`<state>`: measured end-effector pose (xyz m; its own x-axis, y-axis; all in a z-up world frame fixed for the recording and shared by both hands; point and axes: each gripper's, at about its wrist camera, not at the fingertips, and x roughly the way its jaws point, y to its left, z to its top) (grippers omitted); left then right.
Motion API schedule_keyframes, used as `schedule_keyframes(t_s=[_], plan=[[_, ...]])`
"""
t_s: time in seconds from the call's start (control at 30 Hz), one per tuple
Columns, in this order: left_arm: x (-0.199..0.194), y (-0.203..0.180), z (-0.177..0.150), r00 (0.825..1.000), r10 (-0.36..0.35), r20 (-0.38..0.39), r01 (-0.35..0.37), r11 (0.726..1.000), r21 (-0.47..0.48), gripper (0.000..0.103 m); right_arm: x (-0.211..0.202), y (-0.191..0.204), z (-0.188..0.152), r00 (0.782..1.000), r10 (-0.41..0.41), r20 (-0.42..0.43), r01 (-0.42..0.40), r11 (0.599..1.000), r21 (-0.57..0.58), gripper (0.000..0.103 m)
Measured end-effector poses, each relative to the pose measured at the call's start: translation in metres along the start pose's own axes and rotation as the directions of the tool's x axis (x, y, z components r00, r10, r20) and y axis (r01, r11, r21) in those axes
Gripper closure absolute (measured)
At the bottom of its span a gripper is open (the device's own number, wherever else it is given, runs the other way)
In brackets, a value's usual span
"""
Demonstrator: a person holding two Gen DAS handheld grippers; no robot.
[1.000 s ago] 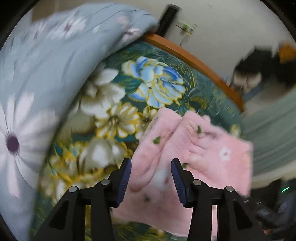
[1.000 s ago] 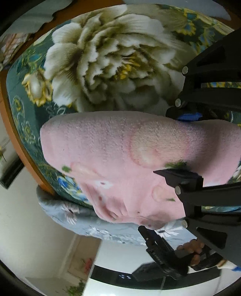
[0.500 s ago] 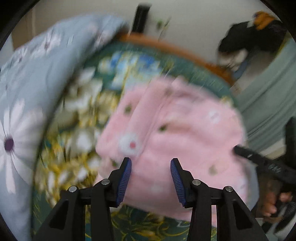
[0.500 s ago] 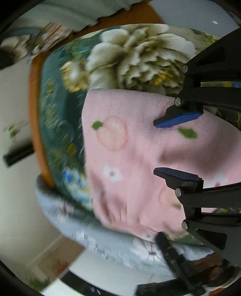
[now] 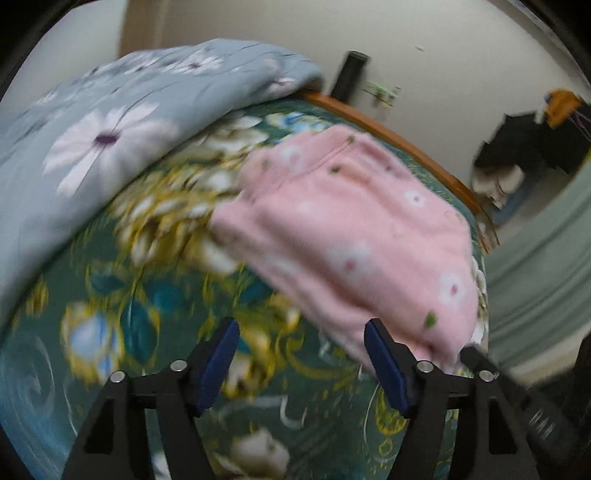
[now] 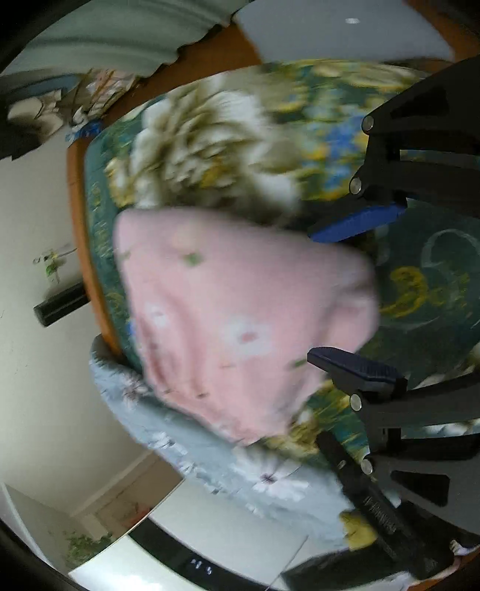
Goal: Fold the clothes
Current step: 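Lower the folded pink bundle onto the blanket and open both grippers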
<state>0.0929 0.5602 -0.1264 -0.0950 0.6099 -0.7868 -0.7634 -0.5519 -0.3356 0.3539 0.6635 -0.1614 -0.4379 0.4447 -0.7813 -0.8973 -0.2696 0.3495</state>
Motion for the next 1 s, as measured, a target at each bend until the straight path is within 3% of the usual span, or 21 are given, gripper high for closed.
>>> schedule_keyframes(t_s=[0.07,0.13,0.2,0.3,0.5,0.6,0.77,1.0], plan=[[0.000,-0.003,-0.011,1.000,0.018,0.026,-0.018,1.000,0.005,0.015,-0.002,0.000,-0.024,1.000,-0.015,0.000,0.015,1.000,-0.010,0.033],[0.002,-0.006,-0.017,0.997,0.054,0.058,-0.056,0.998,0.035,0.004,0.004,-0.002,-0.034,0.999,-0.038,-0.007,0.038,0.998,-0.045,0.015],[0.006,-0.008,-0.019,0.994,0.071,0.078,-0.074,0.996,0.042,0.000,0.010,-0.004,-0.043,0.998,-0.067,-0.006,0.066,0.995,-0.076,0.011],[0.008,-0.003,-0.028,0.994,0.033,0.103,-0.035,0.999,0.024,0.000,0.018,-0.008,-0.050,0.995,-0.100,-0.003,0.100,0.991,-0.090,0.003],[0.030,-0.008,-0.024,0.993,0.099,0.061,-0.104,0.991,0.090,0.000,0.024,-0.014,-0.060,0.990,-0.136,0.048,0.138,0.989,-0.054,0.000],[0.042,-0.003,-0.027,0.998,0.062,0.005,-0.062,0.995,0.083,0.000,0.029,-0.010,-0.062,0.985,-0.156,0.078,0.161,0.985,-0.064,0.000],[0.046,-0.008,-0.025,0.988,0.151,0.014,-0.152,0.980,0.127,0.000,0.038,-0.001,-0.063,0.977,-0.175,0.119,0.186,0.978,-0.090,0.000],[0.039,-0.005,-0.022,0.995,0.095,0.032,-0.098,0.989,0.110,0.000,0.039,0.002,-0.067,0.969,-0.195,0.150,0.209,0.974,-0.086,0.000]])
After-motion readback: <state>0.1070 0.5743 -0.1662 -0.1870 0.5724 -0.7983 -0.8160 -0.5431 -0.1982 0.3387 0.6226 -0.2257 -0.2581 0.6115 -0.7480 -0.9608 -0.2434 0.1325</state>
